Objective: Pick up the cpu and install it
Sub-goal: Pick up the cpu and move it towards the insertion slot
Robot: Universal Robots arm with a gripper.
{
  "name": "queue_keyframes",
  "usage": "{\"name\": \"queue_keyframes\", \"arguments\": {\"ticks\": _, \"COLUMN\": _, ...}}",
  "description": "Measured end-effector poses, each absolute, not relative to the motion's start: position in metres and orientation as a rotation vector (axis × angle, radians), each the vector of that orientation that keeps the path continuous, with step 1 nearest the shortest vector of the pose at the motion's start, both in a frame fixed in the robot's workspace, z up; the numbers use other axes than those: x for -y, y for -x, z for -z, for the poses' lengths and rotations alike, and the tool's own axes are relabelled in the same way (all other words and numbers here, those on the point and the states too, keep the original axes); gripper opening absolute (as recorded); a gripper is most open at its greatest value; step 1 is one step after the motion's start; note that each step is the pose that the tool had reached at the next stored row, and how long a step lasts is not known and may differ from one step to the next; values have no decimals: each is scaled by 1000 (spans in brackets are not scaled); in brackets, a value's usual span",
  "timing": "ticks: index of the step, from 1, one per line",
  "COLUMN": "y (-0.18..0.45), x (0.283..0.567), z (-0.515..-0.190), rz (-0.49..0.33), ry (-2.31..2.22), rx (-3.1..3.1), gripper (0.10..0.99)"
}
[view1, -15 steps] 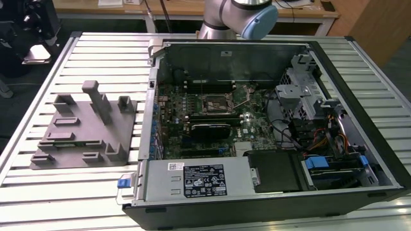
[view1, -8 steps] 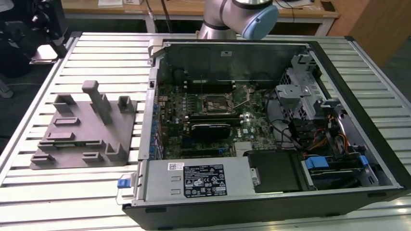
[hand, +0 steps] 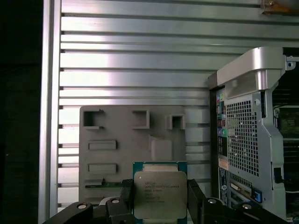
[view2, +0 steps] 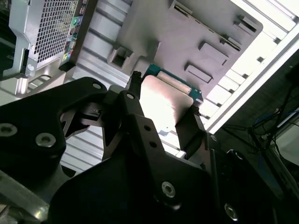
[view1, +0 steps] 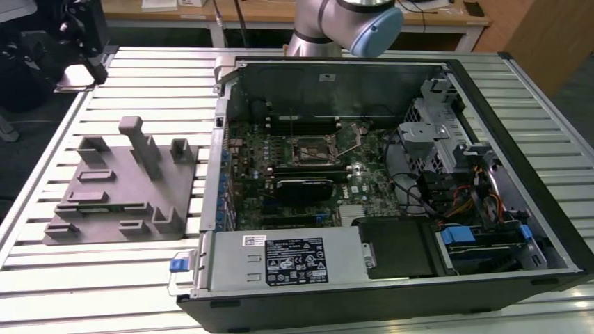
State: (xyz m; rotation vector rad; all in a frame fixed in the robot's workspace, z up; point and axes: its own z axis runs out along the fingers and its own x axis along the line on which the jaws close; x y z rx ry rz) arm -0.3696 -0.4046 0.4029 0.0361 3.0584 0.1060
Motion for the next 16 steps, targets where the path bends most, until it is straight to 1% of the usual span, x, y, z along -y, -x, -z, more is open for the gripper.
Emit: {"name": "queue_keyframes", "arguments": {"ticks": 16, "y": 345, "x": 404, "z": -403, "rz": -106, "ry": -36, "rx": -3058, "gripper": 541}}
